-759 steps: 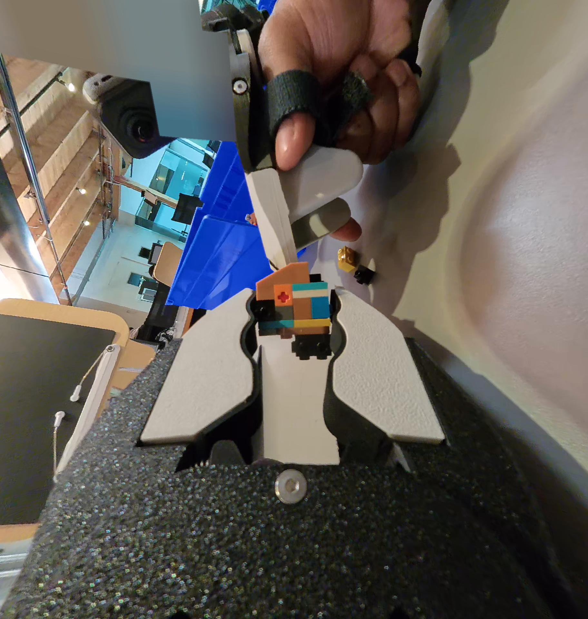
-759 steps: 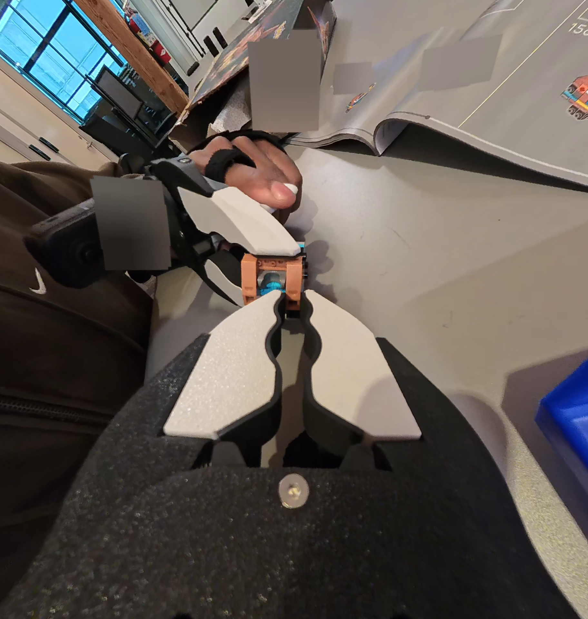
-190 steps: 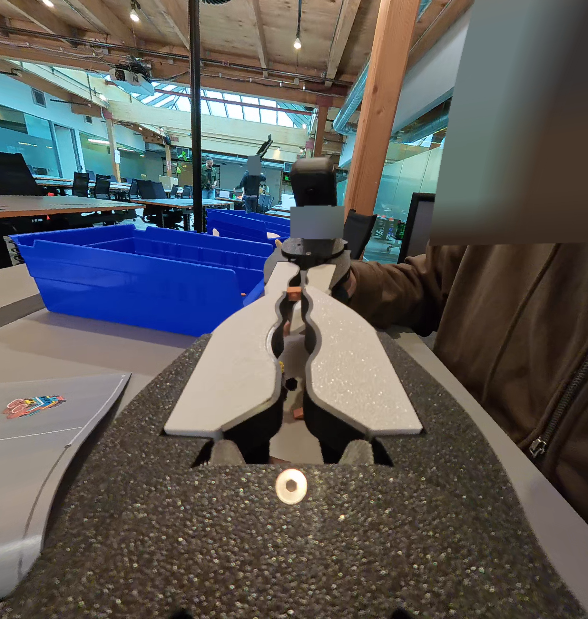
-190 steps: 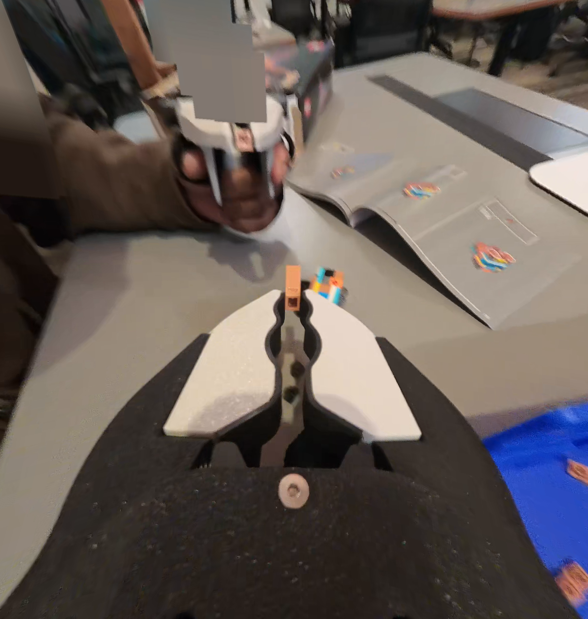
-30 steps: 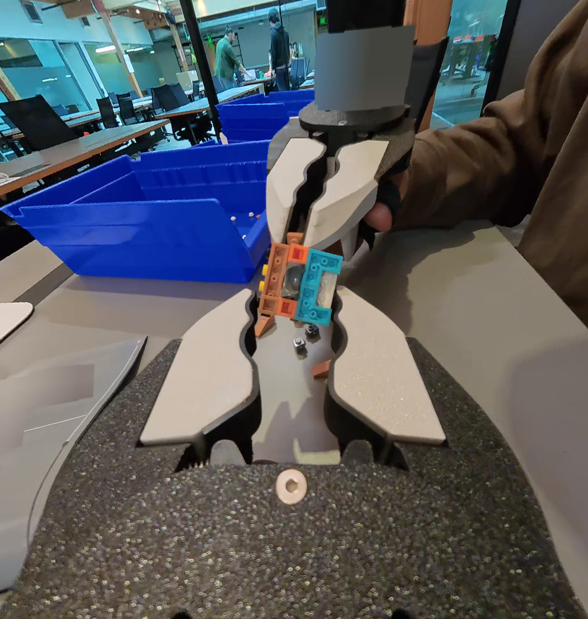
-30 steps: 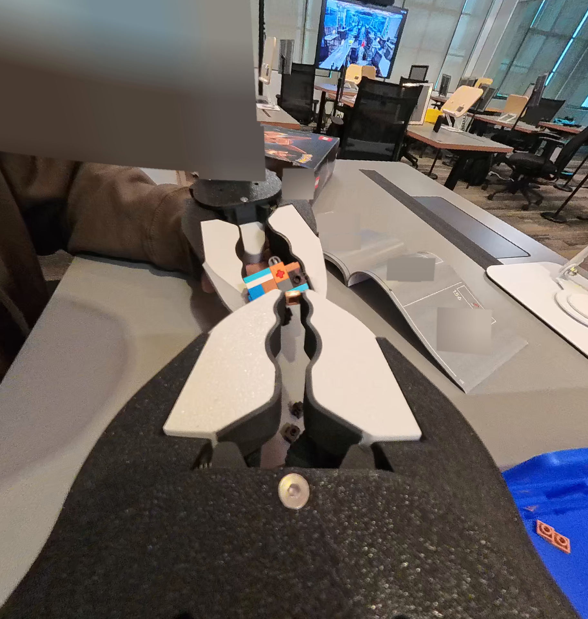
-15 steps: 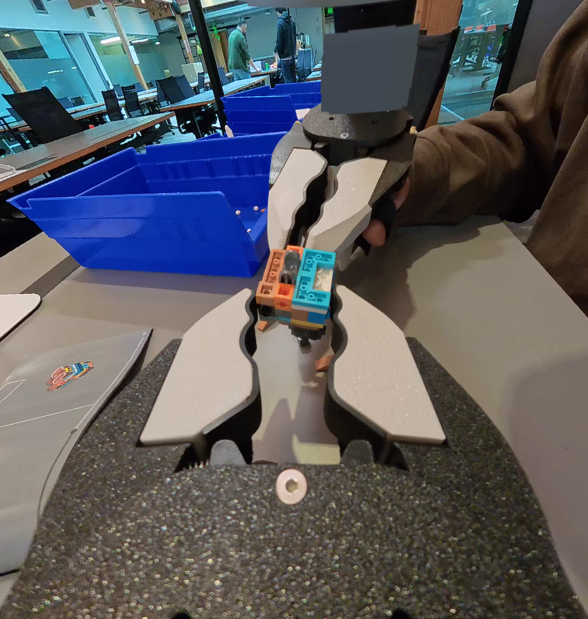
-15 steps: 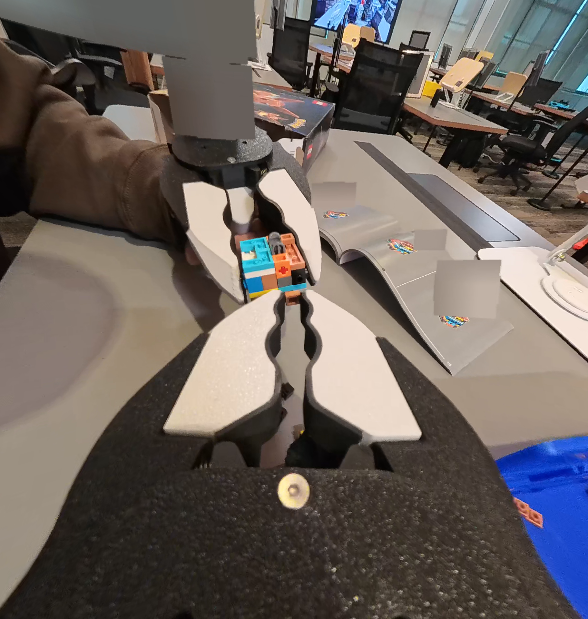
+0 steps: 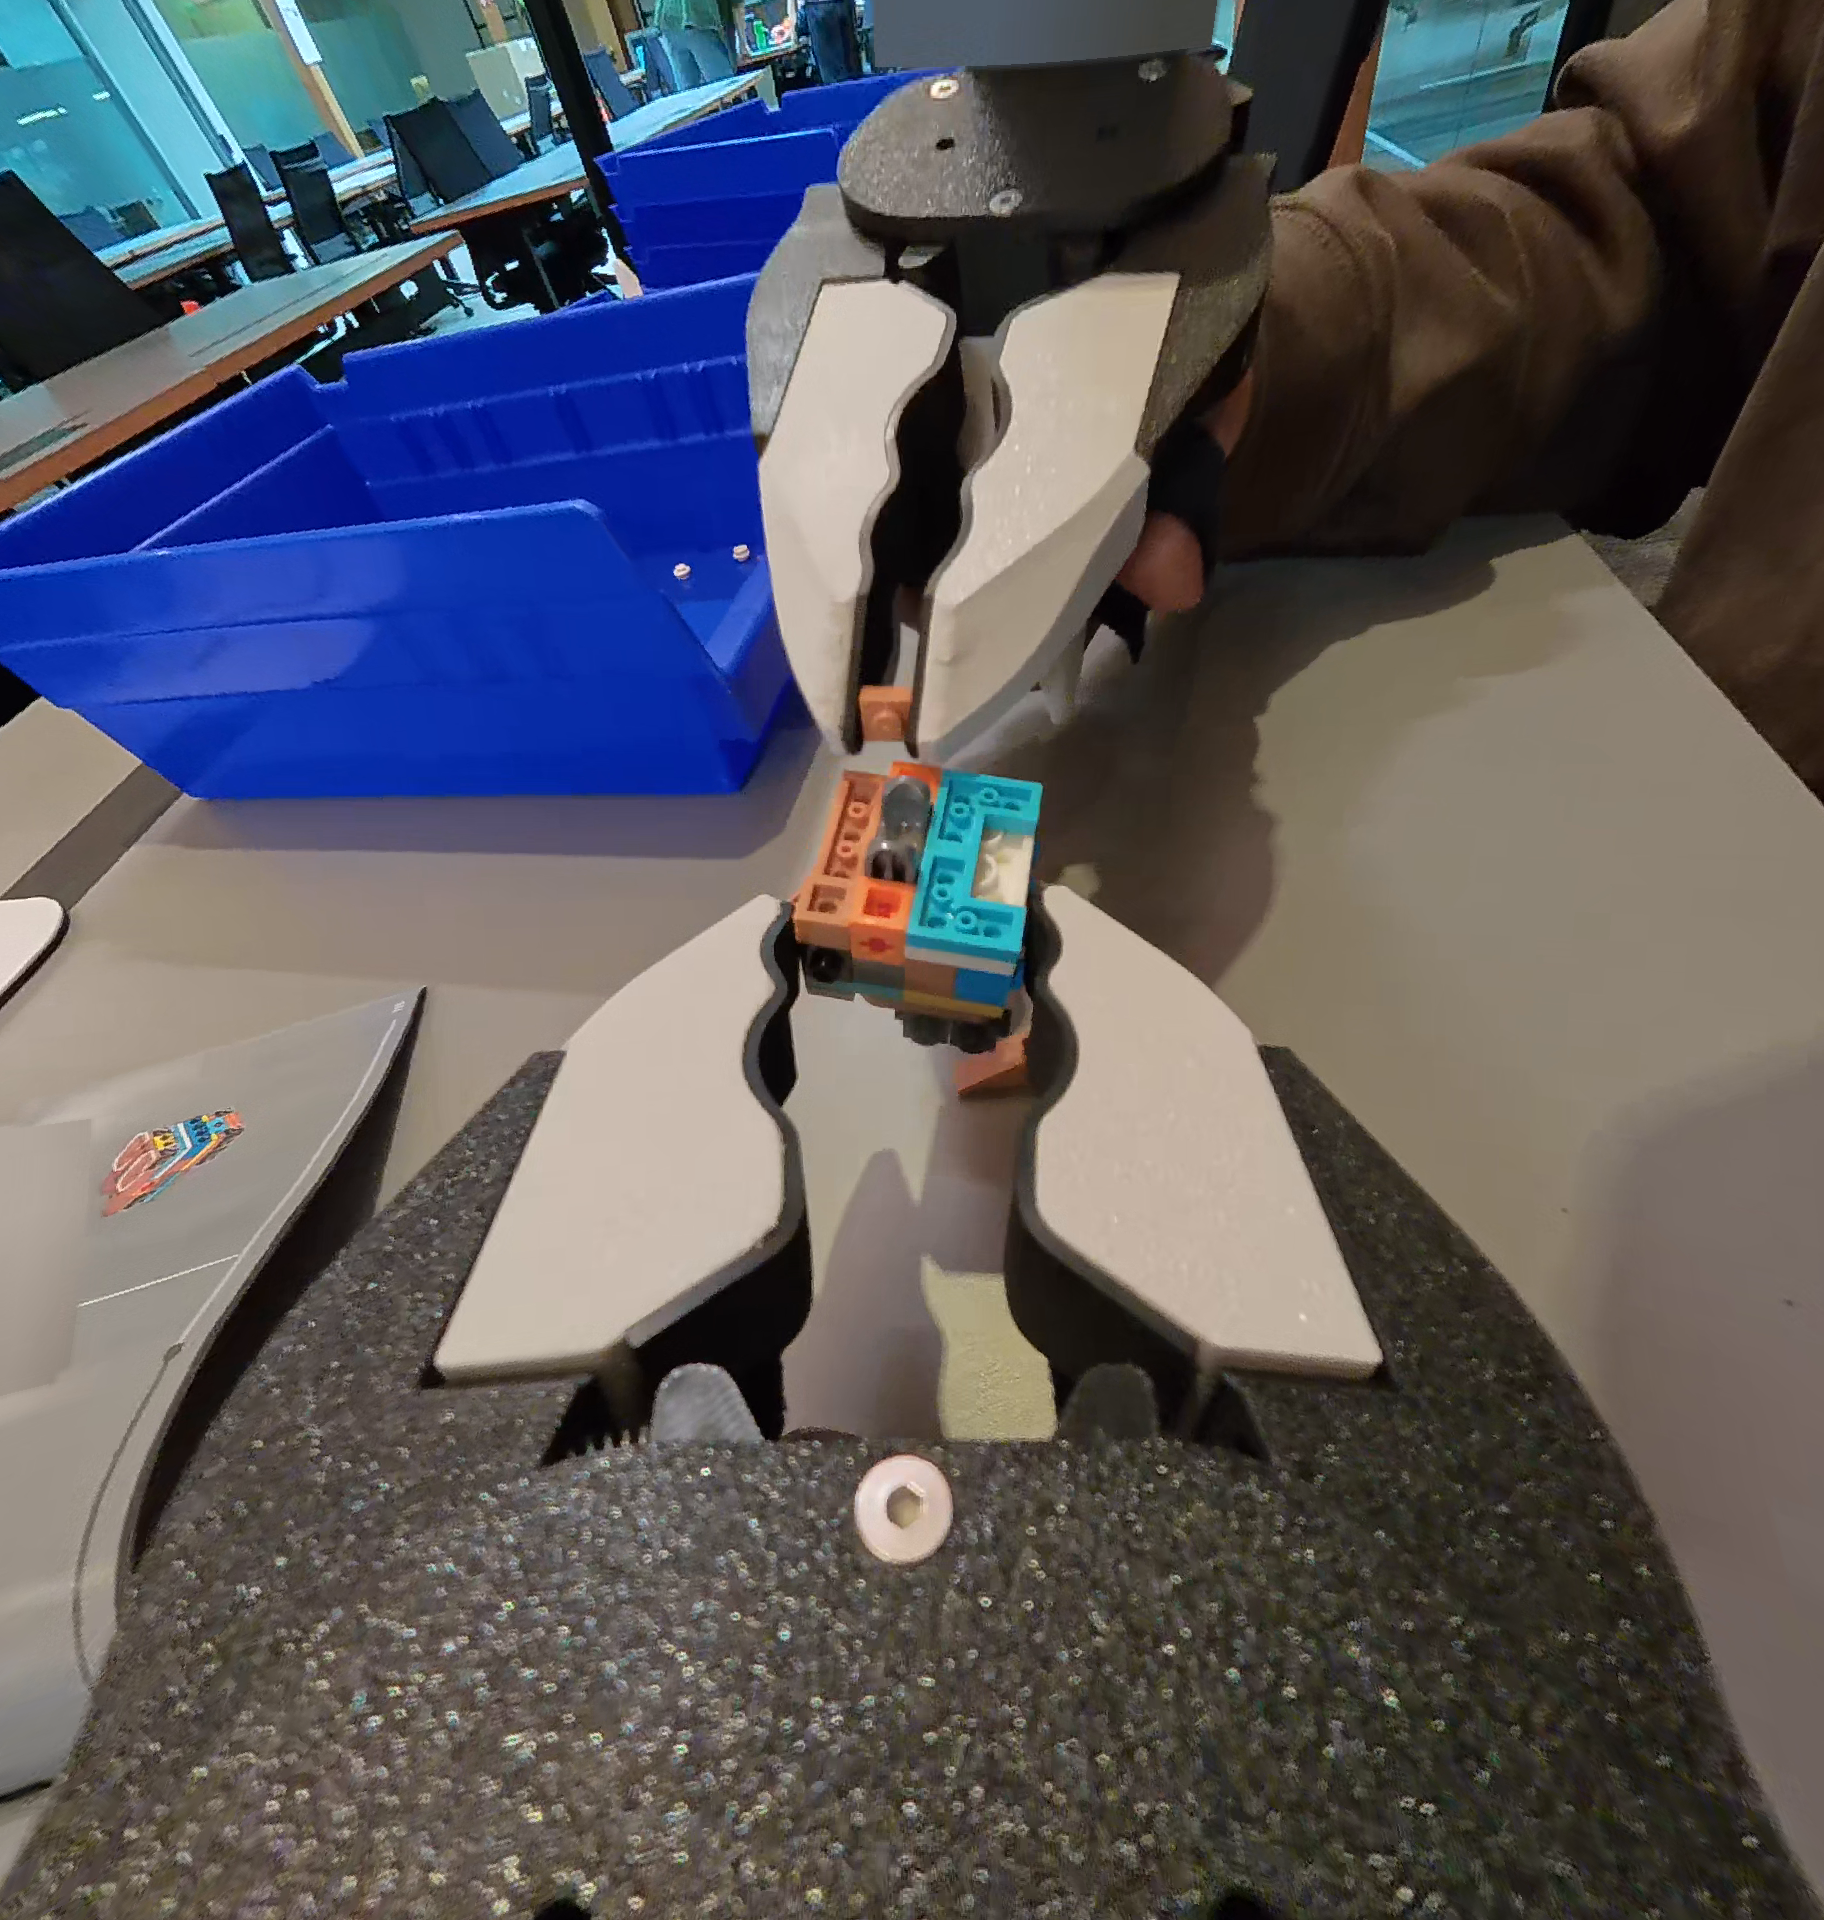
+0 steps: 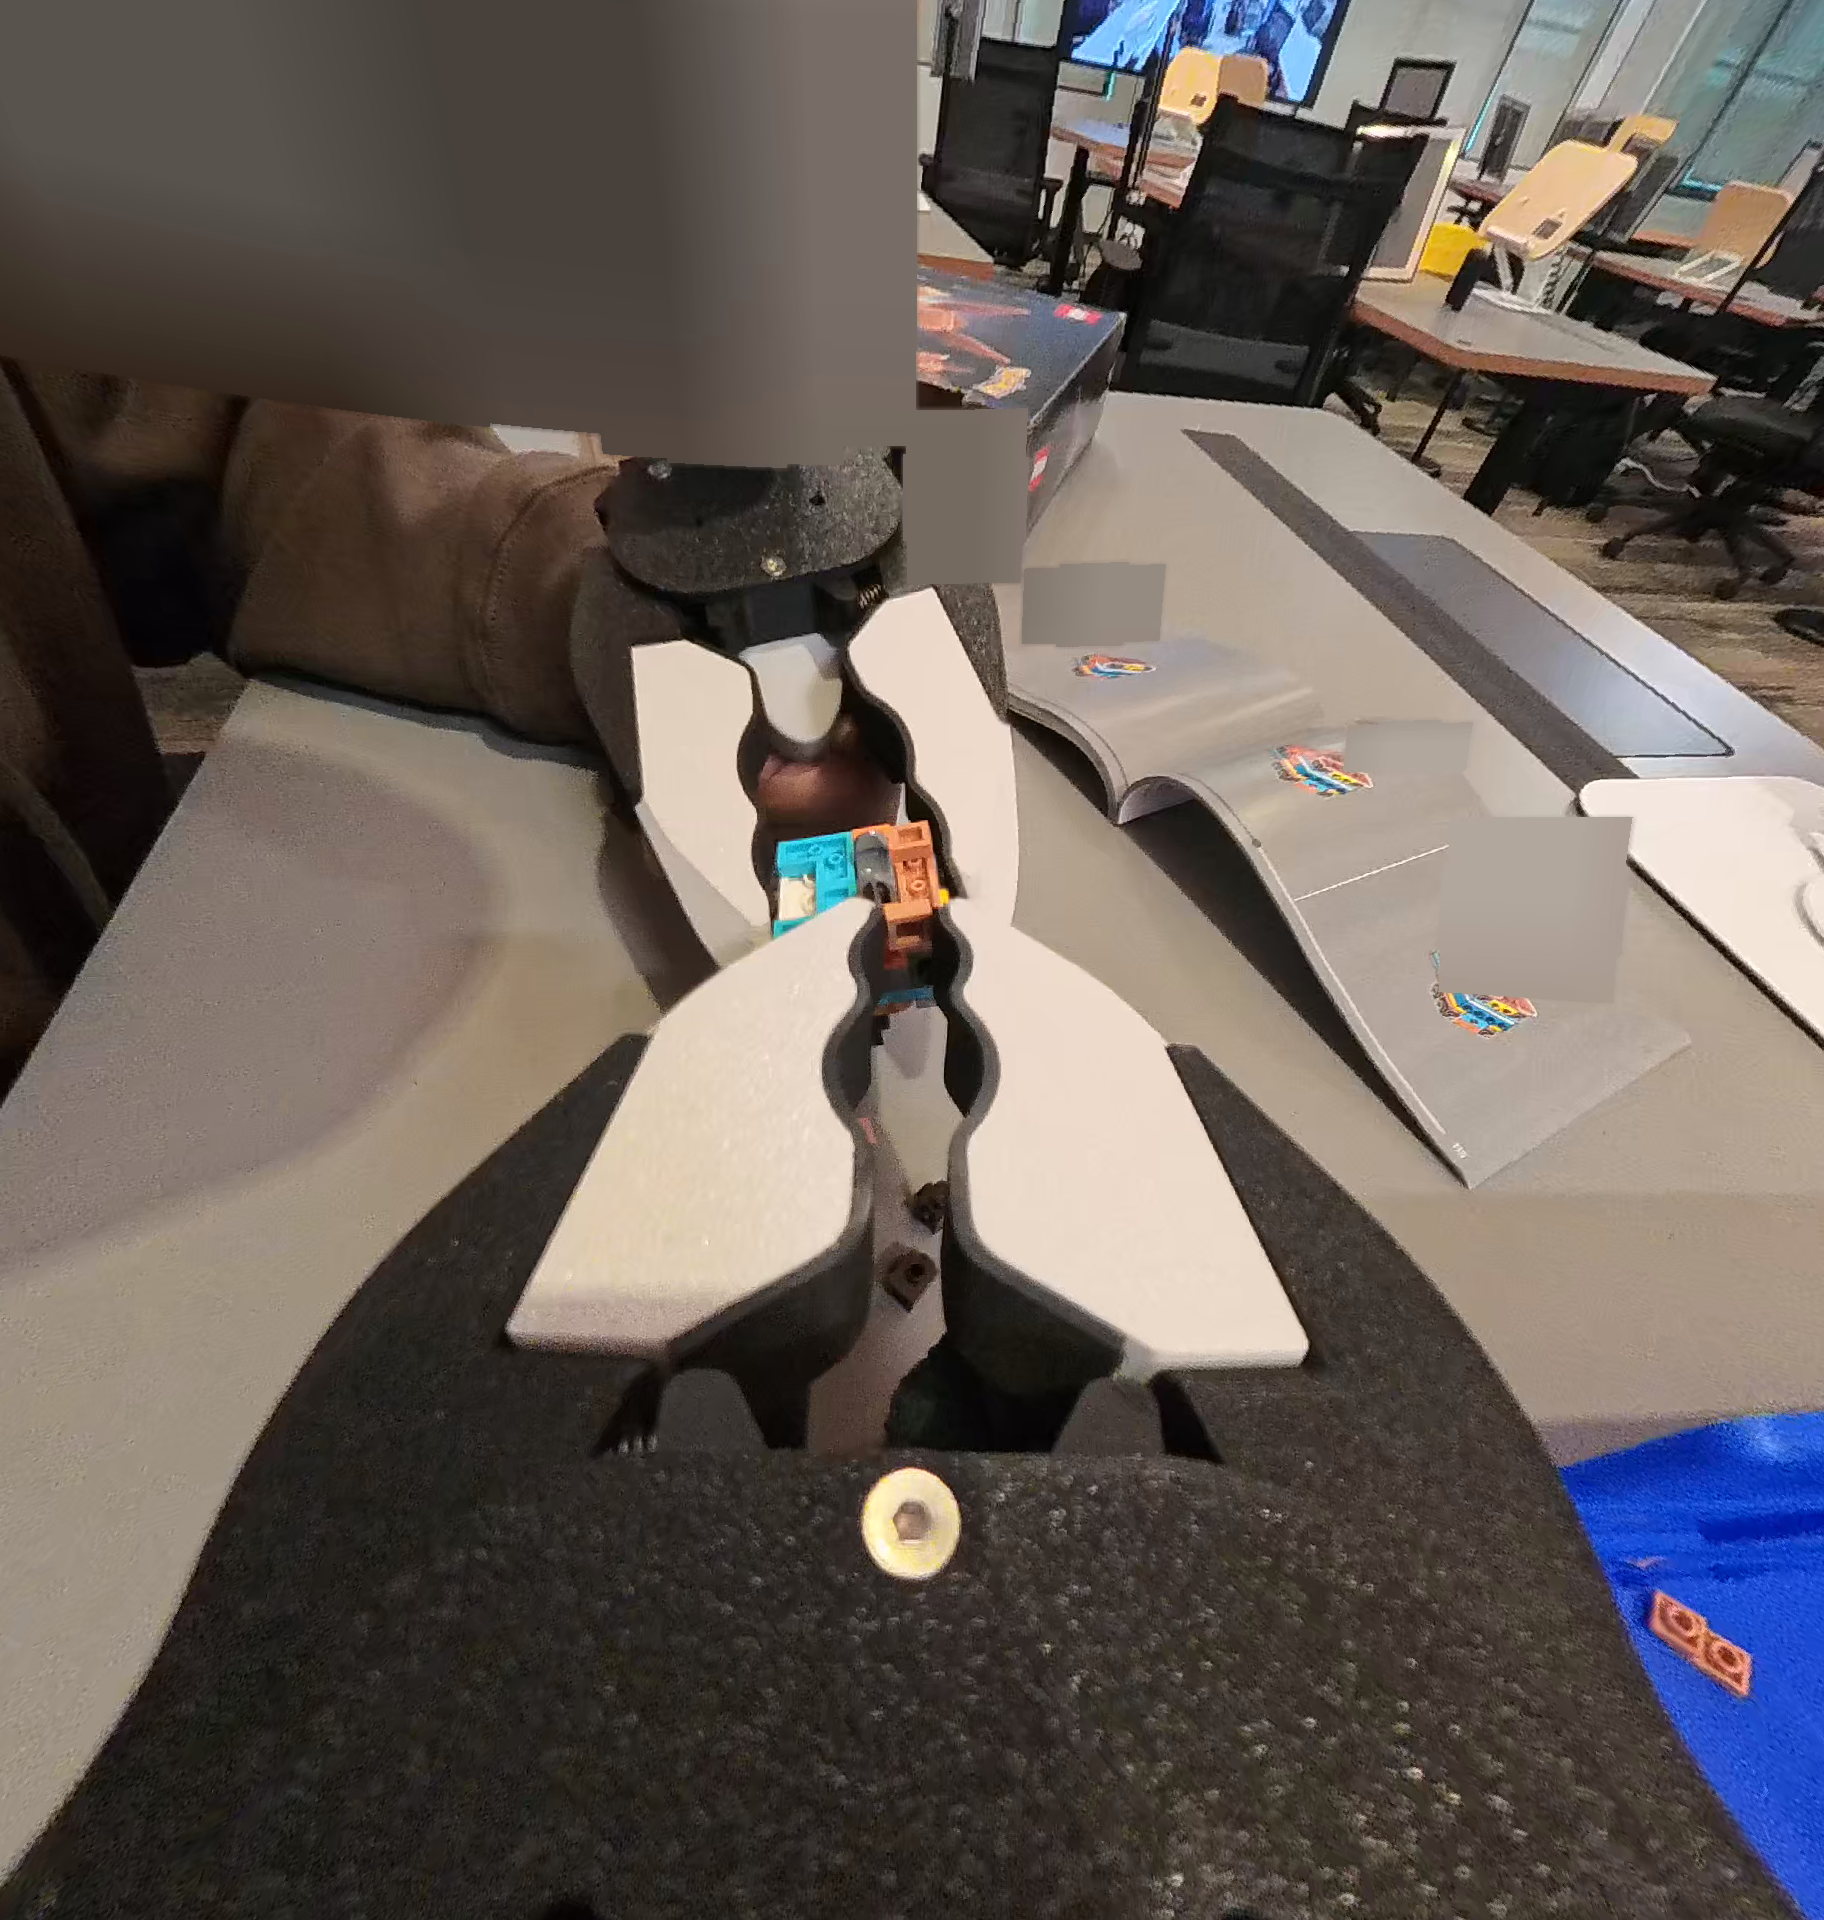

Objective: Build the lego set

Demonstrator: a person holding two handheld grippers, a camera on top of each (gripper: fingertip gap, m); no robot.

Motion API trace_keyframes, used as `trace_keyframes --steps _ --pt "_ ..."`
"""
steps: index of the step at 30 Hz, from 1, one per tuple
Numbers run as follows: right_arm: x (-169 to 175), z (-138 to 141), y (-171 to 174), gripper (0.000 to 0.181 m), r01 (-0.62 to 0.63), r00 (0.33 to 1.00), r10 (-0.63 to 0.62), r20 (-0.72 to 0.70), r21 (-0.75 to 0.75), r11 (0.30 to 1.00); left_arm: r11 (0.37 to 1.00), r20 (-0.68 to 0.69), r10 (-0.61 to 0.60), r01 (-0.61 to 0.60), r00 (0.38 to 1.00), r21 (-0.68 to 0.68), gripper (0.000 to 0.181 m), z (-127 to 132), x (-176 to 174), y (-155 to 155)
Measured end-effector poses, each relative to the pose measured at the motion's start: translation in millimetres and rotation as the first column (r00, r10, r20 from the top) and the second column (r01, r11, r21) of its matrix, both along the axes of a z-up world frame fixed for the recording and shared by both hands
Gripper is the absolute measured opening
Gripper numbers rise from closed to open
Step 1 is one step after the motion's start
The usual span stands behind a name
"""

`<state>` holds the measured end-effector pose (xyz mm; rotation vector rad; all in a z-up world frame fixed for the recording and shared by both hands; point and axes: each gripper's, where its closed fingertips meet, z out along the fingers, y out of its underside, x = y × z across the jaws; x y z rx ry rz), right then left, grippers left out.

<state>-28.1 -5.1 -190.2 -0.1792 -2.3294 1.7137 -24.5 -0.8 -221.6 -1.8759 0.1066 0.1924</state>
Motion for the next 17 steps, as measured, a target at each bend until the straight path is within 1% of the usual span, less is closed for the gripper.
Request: trace_keyframes --steps 1,8,17 --pt "1.2 -1.5 -0.7 0.008 -0.005 1.0 0.005 0.002 0.008 1.0 1.0 -0.001 -0.003 0.003 1.0 -0.003 0.042 -0.6 0.7 0.4" --pt "7.6 -4.2 -4.1 0.008 -0.038 0.999 0.038 0.013 0.022 0.999 1.0 -0.015 -0.03 0.03 0.999 -0.007 0.042 -2.2 6.6 2.0" --pt "10.3 -1.7 -4.8 0.009 -0.063 0.996 0.065 0.059 -0.025 0.998 0.998 -0.014 -0.058 0.058 0.998 0.018 0.042 1.2 10.6 1.6"
